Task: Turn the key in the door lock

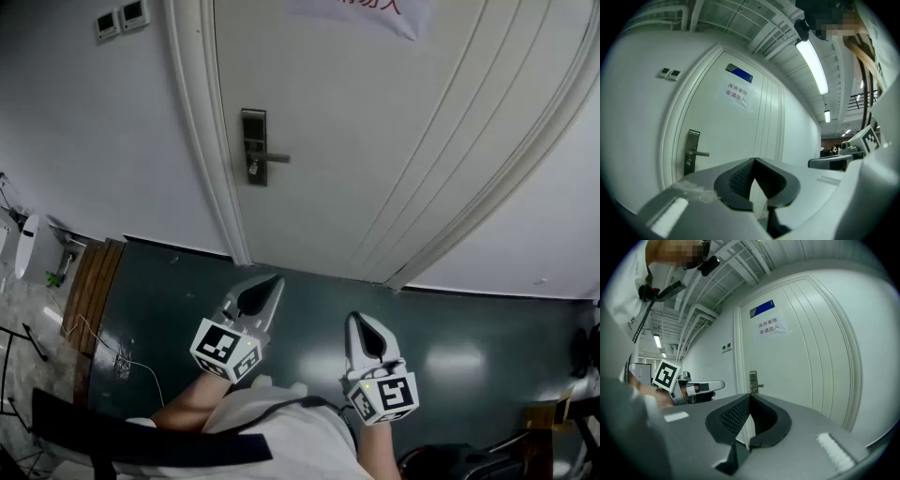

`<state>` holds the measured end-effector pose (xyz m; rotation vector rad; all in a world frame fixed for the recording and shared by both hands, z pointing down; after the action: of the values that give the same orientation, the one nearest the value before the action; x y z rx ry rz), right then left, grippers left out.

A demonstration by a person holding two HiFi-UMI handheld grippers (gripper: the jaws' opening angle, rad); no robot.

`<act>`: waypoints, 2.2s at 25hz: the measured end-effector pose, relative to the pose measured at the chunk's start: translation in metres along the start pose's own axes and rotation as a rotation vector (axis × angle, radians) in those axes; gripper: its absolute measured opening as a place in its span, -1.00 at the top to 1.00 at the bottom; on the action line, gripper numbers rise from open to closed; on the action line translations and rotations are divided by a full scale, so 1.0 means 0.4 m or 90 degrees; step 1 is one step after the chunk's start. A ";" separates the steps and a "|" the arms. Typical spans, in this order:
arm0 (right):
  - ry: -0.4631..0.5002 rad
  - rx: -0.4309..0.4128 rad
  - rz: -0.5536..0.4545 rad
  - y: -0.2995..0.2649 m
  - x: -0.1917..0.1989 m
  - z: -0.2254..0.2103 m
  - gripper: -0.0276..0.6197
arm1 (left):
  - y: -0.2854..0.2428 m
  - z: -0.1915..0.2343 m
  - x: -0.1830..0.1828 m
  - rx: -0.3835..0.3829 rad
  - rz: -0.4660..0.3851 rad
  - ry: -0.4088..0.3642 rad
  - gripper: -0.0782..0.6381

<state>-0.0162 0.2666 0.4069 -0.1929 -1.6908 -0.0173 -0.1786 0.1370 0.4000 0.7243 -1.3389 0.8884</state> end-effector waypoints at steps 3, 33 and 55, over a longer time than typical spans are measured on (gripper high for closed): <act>0.004 -0.007 0.004 0.006 0.000 -0.008 0.89 | -0.006 -0.012 0.005 0.001 0.003 0.000 0.77; -0.052 -0.059 0.017 0.077 0.063 -0.145 0.89 | -0.068 -0.126 0.079 -0.028 0.040 -0.033 0.76; -0.042 -0.047 0.038 -0.266 -0.033 -0.312 0.89 | -0.397 0.141 0.018 0.010 0.032 -0.012 0.77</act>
<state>0.0933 0.1447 0.4209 -0.3021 -1.7509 -0.0288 -0.0691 0.0103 0.4219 0.7156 -1.3736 0.9350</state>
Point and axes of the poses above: the fingertips, and each gripper's own axes: y backward along the fingers, z to its left, x out of its underside, the point moved 6 cm from there along y, backward along the fingers, and after that the axes turned 2 degrees about z, right-handed, at the moved point
